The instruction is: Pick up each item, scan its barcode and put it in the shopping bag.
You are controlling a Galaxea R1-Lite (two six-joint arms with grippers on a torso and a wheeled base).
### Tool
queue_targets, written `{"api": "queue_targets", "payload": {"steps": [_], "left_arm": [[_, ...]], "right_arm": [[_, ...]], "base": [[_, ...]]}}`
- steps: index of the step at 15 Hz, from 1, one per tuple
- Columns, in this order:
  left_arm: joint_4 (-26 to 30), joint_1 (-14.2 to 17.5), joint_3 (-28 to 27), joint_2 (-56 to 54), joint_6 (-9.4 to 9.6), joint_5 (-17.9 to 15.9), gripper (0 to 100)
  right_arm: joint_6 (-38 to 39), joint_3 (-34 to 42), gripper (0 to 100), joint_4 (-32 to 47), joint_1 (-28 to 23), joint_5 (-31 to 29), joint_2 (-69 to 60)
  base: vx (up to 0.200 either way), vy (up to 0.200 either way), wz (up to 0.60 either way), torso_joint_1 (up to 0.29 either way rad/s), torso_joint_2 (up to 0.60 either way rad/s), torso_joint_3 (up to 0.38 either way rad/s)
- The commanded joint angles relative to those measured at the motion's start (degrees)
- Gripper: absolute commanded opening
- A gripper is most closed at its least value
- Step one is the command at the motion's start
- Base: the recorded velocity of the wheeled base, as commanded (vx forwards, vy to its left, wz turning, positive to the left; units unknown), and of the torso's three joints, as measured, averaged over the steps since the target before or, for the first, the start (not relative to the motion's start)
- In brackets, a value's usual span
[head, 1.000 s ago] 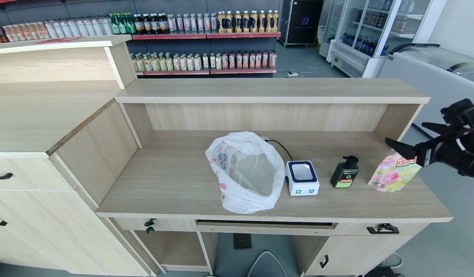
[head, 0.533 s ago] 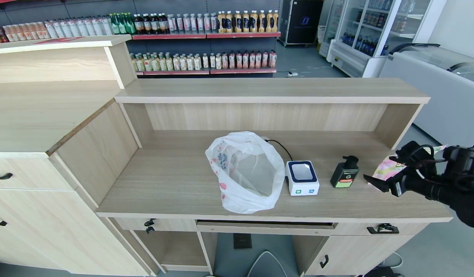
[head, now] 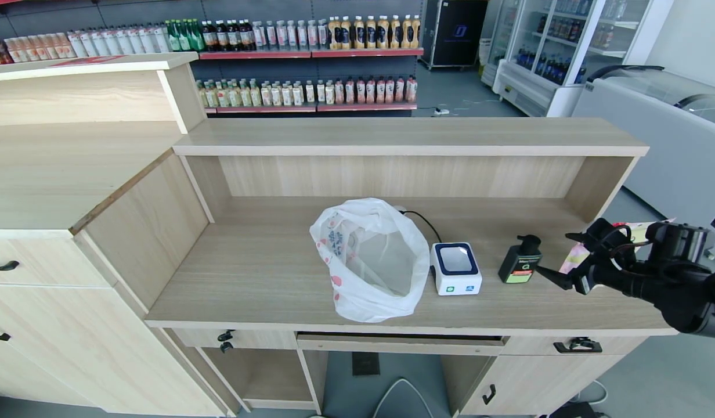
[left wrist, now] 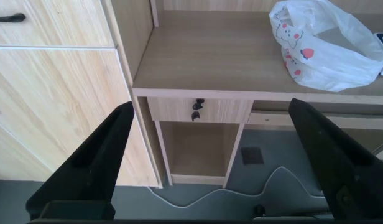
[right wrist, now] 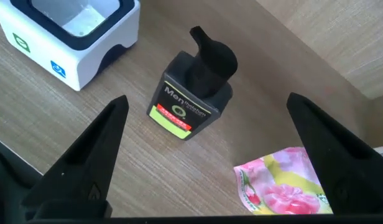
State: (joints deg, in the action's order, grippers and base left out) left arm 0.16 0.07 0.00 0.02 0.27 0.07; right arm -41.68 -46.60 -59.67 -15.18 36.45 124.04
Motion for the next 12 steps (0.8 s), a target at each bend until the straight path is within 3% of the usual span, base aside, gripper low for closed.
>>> {"api": "queue_targets", "payload": {"steps": [1,6,12], "left_arm": [[0.0,0.0,0.0,0.0,0.0,0.0,100],[0.0,0.0,0.0,0.0,0.0,0.0,100],[0.0,0.0,0.0,0.0,0.0,0.0,100]], "right_arm": [[-1.7,-1.5,100,0.0,-0.2,1.8,2.6],[-7.9,-3.1,100,-0.4,-1.9,6.7,5.1],[-8.4,-7.8,100,-0.5,-3.9,9.4,8.5]], "base": [[0.0,0.0,0.0,0.0,0.0,0.0],[0.0,0.0,0.0,0.0,0.0,0.0],[0.0,0.0,0.0,0.0,0.0,0.0]]}}
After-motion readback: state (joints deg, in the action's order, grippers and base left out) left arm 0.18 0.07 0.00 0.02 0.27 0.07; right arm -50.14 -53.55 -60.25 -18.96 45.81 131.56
